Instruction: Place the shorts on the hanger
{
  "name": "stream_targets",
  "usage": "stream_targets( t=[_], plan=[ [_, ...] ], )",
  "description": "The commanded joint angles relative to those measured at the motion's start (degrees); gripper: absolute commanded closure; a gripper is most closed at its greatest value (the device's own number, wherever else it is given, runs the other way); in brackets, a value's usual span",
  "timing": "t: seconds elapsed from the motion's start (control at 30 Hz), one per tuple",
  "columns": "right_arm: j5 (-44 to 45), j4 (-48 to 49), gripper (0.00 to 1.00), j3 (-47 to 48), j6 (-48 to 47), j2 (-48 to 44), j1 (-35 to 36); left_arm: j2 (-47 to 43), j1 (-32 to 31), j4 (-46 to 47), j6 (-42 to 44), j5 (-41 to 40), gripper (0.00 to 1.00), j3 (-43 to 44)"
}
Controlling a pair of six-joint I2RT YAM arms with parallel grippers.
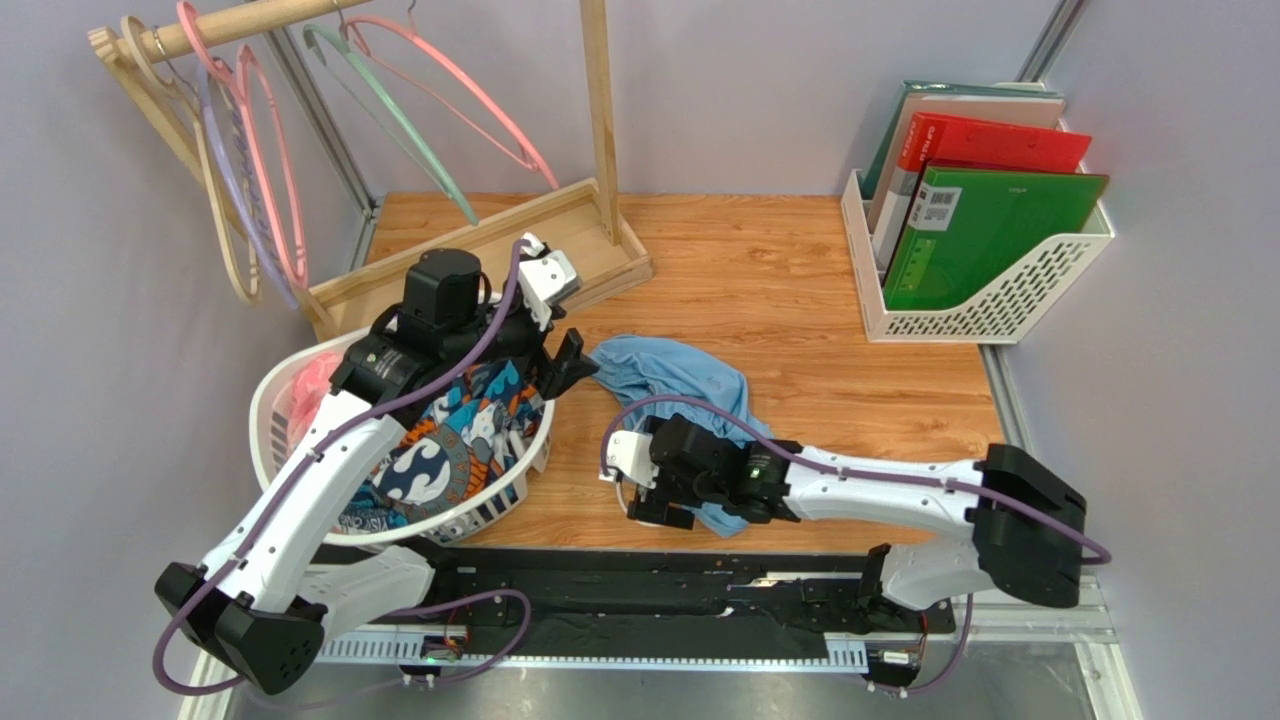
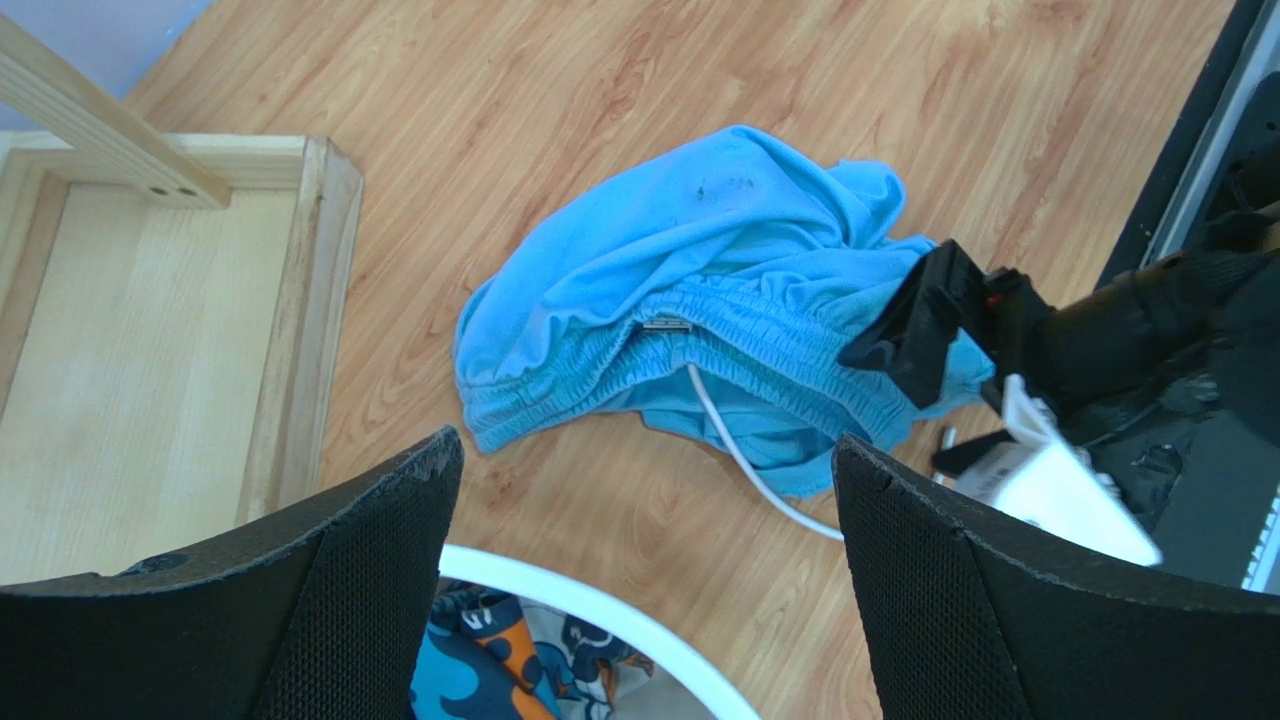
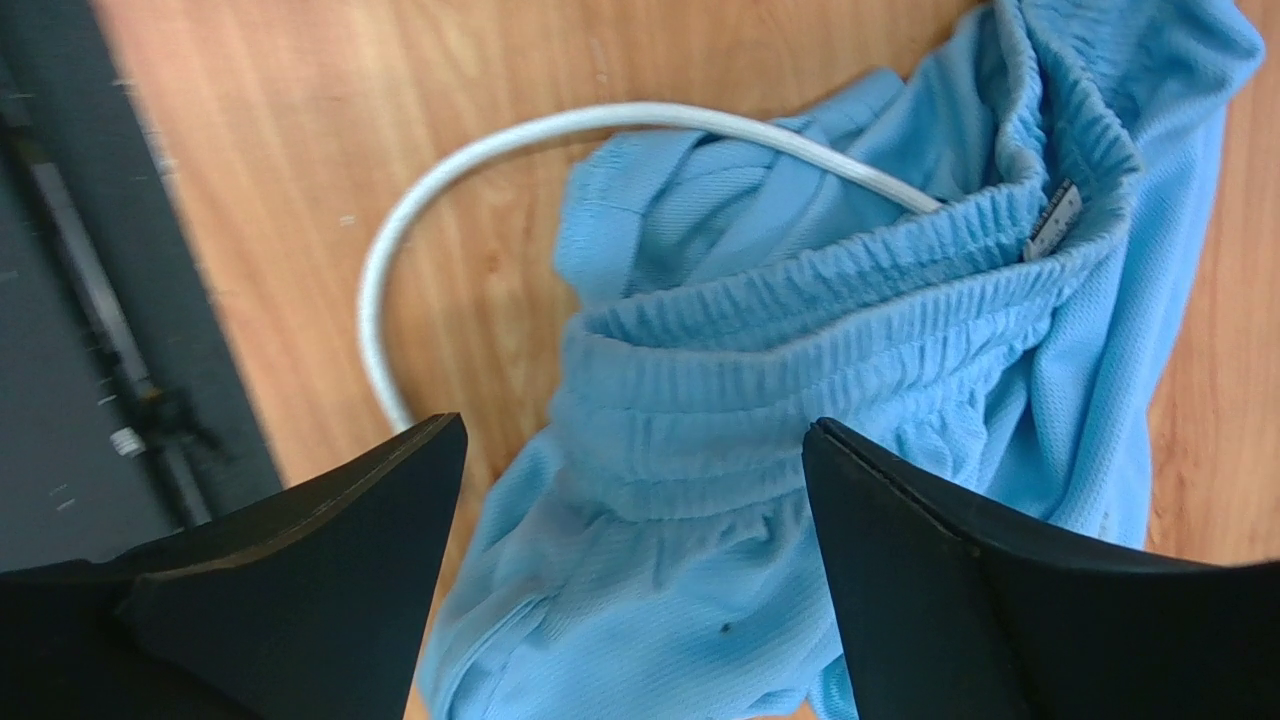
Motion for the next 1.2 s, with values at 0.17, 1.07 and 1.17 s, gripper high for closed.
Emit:
stream_targets(
  t=[0.17, 1.07, 1.17],
  plan=[
    [11.69, 1.39, 0.49, 2.40, -0.01, -0.79, -2.35, -2.52, 0.44, -0.42, -0.54, 1.78, 0.04, -1.05],
    [-1.14, -23.84, 1.00, 5.83, -11.97, -41.86, -32.06, 15.93, -14.41, 7.57, 50.87, -0.58, 0.04, -8.15],
    [-1.14, -23.58, 1.00, 6.09, -11.62, -41.59, -32.24, 16.37, -16.69, 13.81, 55.09, -1.90, 0.04, -12.98]
  ],
)
